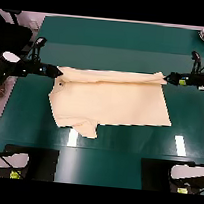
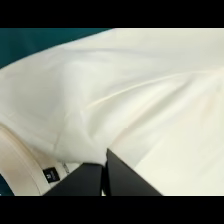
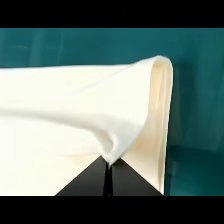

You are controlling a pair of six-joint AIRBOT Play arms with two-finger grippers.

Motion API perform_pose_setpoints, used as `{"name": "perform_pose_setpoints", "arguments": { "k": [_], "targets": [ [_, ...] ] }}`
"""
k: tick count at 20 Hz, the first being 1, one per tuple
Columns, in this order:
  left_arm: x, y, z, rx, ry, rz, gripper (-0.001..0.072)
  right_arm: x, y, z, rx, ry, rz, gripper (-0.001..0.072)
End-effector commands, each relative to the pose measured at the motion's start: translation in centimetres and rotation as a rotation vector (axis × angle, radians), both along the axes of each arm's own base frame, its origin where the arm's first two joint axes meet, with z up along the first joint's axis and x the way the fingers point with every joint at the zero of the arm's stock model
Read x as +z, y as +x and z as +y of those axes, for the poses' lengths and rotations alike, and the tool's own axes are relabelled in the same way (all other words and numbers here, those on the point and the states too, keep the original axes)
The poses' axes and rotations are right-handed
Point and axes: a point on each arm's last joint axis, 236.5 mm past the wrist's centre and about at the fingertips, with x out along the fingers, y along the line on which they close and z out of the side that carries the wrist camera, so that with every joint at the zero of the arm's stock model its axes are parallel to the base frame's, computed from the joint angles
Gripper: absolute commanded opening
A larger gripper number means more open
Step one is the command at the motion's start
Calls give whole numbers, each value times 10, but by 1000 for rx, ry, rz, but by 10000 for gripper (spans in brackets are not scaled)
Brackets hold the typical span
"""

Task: Fold the shirts.

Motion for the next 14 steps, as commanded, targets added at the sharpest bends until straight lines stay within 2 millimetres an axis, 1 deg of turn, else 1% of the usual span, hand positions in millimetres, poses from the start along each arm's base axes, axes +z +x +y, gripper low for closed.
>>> {"name": "perform_pose_setpoints", "arguments": {
  "k": [1, 3, 5, 9, 11, 14],
  "targets": [
    [-30, -31, 3, -5, 24, 151, 20, -15, -12, -1, 17, -19, 46, 22],
    [-49, -50, 5, -16, 40, 221, 21, -15, -13, -1, 18, -21, 47, 22],
    [-59, -56, 7, -16, 53, 240, 21, -16, -13, -1, 18, -23, 47, 22],
    [-57, -46, 11, 16, 58, 204, 22, -16, -12, -2, 16, -24, 46, 23],
    [-57, -44, 12, 22, 61, 197, 22, -16, -12, -2, 16, -24, 47, 23],
    [-57, -43, 12, 23, 62, 196, 22, -29, -19, 4, 36, 5, 96, 23]
  ]
}}
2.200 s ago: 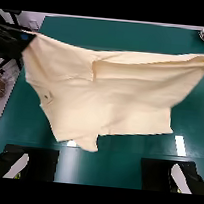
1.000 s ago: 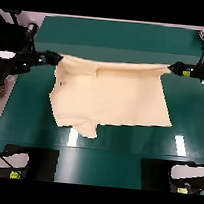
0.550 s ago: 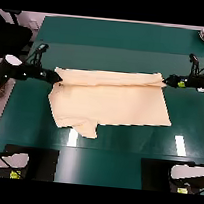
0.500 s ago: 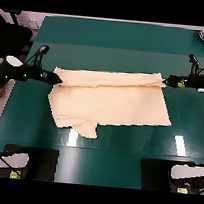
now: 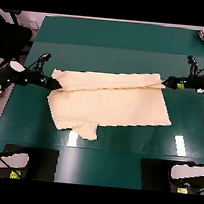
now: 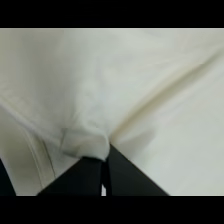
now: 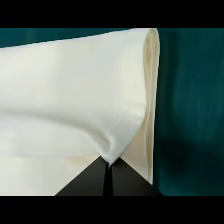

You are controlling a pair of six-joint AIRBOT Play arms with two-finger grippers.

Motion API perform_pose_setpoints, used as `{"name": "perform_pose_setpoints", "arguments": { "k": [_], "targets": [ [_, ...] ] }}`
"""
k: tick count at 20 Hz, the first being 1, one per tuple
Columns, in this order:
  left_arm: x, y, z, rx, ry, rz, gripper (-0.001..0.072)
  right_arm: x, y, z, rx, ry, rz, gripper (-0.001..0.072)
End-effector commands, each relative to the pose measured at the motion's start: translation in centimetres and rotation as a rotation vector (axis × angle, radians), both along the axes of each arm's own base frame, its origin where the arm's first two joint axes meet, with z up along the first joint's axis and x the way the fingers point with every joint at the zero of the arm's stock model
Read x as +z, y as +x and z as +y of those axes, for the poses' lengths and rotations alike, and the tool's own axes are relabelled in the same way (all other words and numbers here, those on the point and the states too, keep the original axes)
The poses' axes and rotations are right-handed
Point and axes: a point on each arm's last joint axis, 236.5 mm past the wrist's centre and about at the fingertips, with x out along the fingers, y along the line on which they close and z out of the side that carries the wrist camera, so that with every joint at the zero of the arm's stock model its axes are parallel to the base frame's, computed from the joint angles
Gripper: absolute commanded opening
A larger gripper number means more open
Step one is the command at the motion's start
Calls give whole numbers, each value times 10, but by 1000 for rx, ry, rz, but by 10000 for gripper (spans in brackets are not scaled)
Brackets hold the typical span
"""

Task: Fold the shirts.

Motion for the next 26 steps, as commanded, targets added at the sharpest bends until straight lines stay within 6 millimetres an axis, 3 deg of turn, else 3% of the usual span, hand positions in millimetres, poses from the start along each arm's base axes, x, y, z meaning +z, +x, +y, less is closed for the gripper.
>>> {"name": "perform_pose_setpoints", "arguments": {
  "k": [1, 12, 13, 15, 17, 20, 23, 24, 25, 26],
  "targets": [
    [-1, 1, 2, 6, 7, -3, 22, -14, -9, 8, 20, 40, 62, 23],
    [-3, -14, -5, -37, -15, 52, 24, -19, -18, 15, 49, 60, 98, 38],
    [-3, -16, -6, -40, -18, 57, 24, -19, -19, 16, 52, 65, 102, 105],
    [-3, -17, -7, -45, -22, 63, 30, -18, -22, 18, 63, 73, 112, 396],
    [-1, -17, -7, -49, -22, 62, 576, -17, -23, 17, 67, 74, 113, 416],
    [17, -12, -5, -54, -16, 24, 581, -1, -17, 8, 72, 80, 92, 416],
    [56, -7, 20, 14, -17, -47, 592, 30, -9, -18, 21, 74, 43, 416],
    [73, -8, 32, 57, -18, -72, 680, 40, -9, -29, -11, 72, 27, 440],
    [88, -13, 41, 90, -22, -90, 681, 49, -13, -38, -26, 69, 18, 560],
    [102, -24, 47, 107, -31, -92, 681, 58, -20, -44, -33, 73, 16, 582]
  ]
}}
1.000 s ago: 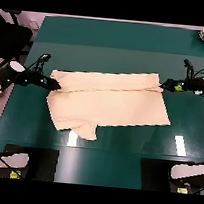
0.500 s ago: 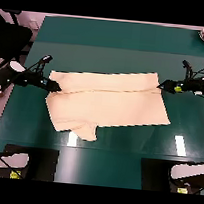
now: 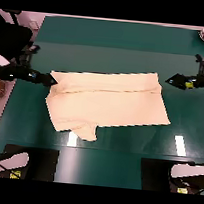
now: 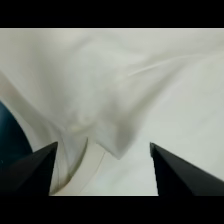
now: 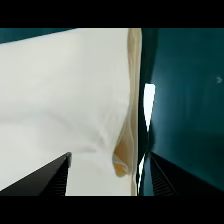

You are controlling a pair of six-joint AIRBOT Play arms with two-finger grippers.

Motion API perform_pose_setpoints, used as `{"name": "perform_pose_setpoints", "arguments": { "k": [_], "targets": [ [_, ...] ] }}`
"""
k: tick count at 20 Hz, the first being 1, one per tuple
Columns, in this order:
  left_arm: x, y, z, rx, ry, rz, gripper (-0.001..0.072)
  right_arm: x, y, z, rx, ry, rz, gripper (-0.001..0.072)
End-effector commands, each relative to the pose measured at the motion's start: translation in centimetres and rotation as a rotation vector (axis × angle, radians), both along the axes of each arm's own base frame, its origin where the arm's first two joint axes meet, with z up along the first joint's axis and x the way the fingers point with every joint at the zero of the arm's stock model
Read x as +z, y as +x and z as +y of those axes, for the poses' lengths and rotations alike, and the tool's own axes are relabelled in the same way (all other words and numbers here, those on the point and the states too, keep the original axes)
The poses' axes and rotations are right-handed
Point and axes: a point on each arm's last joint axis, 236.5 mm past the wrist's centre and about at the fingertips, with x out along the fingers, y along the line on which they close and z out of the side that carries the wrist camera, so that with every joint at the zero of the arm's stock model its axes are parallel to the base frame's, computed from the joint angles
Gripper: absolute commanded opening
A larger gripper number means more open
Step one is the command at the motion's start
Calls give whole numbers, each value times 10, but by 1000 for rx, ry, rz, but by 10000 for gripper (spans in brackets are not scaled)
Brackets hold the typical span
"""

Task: Fold the shirts.

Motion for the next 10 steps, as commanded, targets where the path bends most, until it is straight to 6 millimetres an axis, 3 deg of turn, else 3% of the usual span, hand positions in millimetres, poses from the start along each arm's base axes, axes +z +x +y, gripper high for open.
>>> {"name": "perform_pose_setpoints", "arguments": {
  "k": [1, 3, 5, 6, 7, 8, 10],
  "targets": [
    [47, -30, 17, 55, -22, -15, 681, 32, -18, -24, -46, 11, -14, 582],
    [64, -62, 19, 61, 25, 23, 679, 43, -37, -32, -99, 19, -11, 582],
    [82, -76, 25, 188, 27, 21, 647, 46, -64, -29, -130, 42, 20, 582],
    [86, -87, 22, 243, -1, 37, 517, 46, -79, -24, -137, 57, 46, 581],
    [83, -104, 15, 244, -17, 82, 177, 44, -93, -20, -142, 56, 70, 581],
    [75, -123, 6, 219, -30, 142, 23, 40, -105, -18, -142, 38, 83, 581],
    [49, -152, -8, 234, -48, 274, 21, 34, -125, -14, -156, 8, 111, 581]
  ]
}}
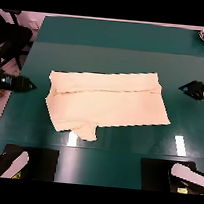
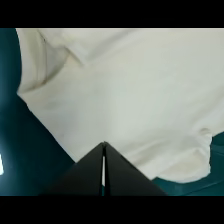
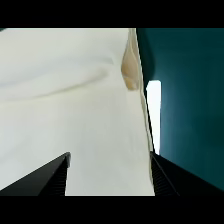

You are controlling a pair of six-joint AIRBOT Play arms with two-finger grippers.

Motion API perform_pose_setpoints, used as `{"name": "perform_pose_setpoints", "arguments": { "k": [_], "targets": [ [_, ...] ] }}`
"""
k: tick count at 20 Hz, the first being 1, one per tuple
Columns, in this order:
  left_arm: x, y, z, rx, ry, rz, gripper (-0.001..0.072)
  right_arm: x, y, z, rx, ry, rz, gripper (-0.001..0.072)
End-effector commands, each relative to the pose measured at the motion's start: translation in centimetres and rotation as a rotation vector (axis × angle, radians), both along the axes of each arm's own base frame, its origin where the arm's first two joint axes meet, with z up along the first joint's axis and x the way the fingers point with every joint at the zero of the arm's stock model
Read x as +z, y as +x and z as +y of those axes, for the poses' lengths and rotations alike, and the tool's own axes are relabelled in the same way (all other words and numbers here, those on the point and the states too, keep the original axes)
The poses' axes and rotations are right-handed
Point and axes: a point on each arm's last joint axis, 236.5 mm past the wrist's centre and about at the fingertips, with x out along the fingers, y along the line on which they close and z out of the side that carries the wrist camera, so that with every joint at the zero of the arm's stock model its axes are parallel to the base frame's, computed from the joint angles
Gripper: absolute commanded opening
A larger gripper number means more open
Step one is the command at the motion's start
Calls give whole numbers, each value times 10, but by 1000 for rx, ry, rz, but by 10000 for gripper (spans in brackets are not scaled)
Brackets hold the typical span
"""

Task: Fold the shirts.

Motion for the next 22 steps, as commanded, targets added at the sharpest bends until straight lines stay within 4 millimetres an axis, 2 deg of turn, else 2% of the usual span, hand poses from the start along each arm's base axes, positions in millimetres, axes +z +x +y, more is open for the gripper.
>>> {"name": "perform_pose_setpoints", "arguments": {
  "k": [1, 3, 6, 8, 10, 11, 13, 14, 16, 17, 22],
  "targets": [
    [-32, -55, -21, 66, -56, 207, 21, -9, -41, 8, -26, -25, 66, 581],
    [-64, -86, -37, 73, -85, 326, 21, -11, -53, 15, -31, -32, 62, 581],
    [-108, -128, -54, 154, -128, 498, 22, -12, -56, 16, -56, -49, 40, 581],
    [-115, -140, -67, 179, -171, 515, 23, -12, -55, 15, -59, -52, 37, 581],
    [-109, -136, -77, 177, -200, 443, 25, -12, -54, 14, -63, -52, 35, 581],
    [-106, -130, -78, 173, -196, 392, 50, -12, -53, 14, -66, -52, 33, 581],
    [-104, -120, -81, 154, -190, 329, 617, -12, -53, 13, -67, -53, 32, 581],
    [-103, -120, -84, 128, -184, 313, 662, -12, -53, 13, -66, -53, 32, 581],
    [-104, -122, -91, 105, -182, 313, 664, -12, -53, 14, -66, -53, 32, 581],
    [-108, -125, -93, 137, -190, 343, 708, -12, -52, 13, -69, -54, 29, 581],
    [-149, -137, -88, 277, -208, 440, 720, -12, -45, 6, -93, -73, 8, 581]
  ]
}}
